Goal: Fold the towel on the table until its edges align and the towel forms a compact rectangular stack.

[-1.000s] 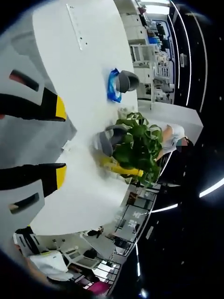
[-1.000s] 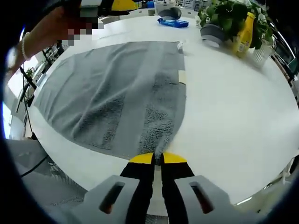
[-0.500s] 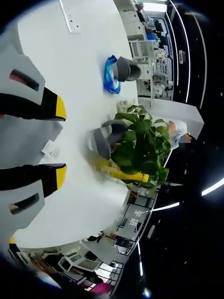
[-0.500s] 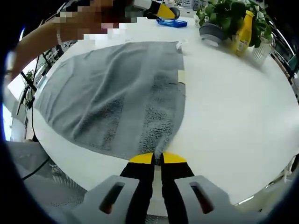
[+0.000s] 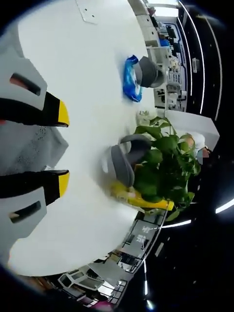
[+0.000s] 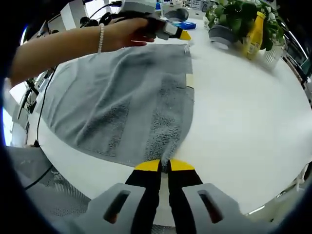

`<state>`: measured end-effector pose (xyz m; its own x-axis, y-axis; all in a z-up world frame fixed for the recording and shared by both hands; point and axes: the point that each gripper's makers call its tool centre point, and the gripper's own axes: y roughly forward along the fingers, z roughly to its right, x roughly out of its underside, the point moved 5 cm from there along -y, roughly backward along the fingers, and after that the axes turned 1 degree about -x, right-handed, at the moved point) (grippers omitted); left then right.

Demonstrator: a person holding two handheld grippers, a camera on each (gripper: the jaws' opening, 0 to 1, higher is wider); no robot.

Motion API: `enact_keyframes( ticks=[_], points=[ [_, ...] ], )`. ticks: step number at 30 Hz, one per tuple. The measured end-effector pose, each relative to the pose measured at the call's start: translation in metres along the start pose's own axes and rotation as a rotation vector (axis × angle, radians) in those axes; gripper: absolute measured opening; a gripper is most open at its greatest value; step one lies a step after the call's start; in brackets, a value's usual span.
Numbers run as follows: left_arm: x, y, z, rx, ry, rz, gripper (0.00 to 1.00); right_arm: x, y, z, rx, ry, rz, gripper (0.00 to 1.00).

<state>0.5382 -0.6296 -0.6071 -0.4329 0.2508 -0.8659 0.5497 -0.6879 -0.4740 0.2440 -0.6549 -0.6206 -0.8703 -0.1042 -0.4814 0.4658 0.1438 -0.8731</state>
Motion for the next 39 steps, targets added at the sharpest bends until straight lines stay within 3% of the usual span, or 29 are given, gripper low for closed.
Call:
enact_keyframes(
  ticks=[4, 12, 17, 27, 30, 33, 36, 39],
  points=[
    [0.004, 0.007, 0.0, 0.013, 0.001, -0.011, 0.33, 0.0, 0.0, 0.0, 0.001, 0.003, -0.001, 0.02],
    [0.011, 0.012, -0.002, 0.001, 0.078, -0.031, 0.23, 0.0, 0.0, 0.0, 0.004, -0.007, -0.001, 0.03],
    [0.011, 0.012, 0.002, -0.001, 0.203, -0.022, 0.15, 0.0, 0.001, 0.001, 0.008, -0.019, -0.004, 0.03],
    [0.012, 0.02, 0.002, 0.02, 0.238, -0.004, 0.06, 0.0, 0.001, 0.002, 0.012, -0.013, -0.012, 0.02],
    [0.008, 0.022, -0.001, 0.027, 0.251, -0.027, 0.05, -0.001, 0.001, 0.0, 0.023, -0.011, -0.027, 0.02],
    [-0.004, 0.015, 0.0, 0.031, 0.197, 0.007, 0.05, -0.001, 0.001, -0.002, 0.023, -0.056, -0.046, 0.01],
    [-0.013, 0.006, 0.002, 0.031, 0.216, 0.012, 0.06, -0.002, -0.001, -0.003, 0.031, -0.056, -0.068, 0.01],
    [-0.02, -0.005, 0.006, 0.034, 0.223, 0.015, 0.06, -0.007, -0.006, -0.003, 0.026, -0.038, -0.035, 0.01]
  ],
)
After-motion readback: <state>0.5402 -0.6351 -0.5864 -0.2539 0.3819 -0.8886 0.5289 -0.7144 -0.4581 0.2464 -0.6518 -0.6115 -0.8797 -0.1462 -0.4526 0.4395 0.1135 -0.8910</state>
